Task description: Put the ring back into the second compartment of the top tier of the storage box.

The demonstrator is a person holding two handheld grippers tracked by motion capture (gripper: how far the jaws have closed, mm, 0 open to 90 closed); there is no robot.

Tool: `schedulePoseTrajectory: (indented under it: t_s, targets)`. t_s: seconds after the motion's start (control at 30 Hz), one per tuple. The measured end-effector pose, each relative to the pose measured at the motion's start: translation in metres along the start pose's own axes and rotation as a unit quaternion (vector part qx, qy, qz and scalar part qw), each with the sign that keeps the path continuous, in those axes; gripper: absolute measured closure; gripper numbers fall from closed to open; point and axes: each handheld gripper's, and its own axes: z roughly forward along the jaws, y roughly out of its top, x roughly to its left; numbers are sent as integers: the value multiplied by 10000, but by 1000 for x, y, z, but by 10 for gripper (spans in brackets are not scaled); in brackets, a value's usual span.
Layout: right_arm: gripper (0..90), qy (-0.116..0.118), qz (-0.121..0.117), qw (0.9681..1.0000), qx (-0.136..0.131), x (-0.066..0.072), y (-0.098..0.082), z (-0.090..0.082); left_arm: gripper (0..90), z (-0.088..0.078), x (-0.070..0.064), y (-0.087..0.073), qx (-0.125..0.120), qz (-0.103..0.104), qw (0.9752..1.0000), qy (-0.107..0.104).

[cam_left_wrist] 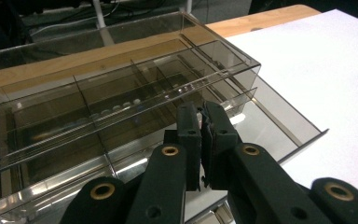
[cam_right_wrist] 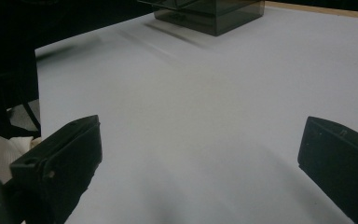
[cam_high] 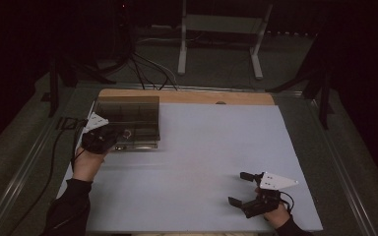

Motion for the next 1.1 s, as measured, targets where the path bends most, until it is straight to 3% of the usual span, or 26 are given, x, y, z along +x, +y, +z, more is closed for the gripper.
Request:
schedulePoseTrajectory:
  t_s: [0.87, 1.1]
  targets:
    - [0, -12, 5, 10000, 16, 0, 0, 0, 882, 18, 10, -4, 287, -137, 9992, 233]
    - [0, -13, -6, 10000, 21, 0, -1, 0, 881, 24, 8, -6, 520, -111, 9982, 282]
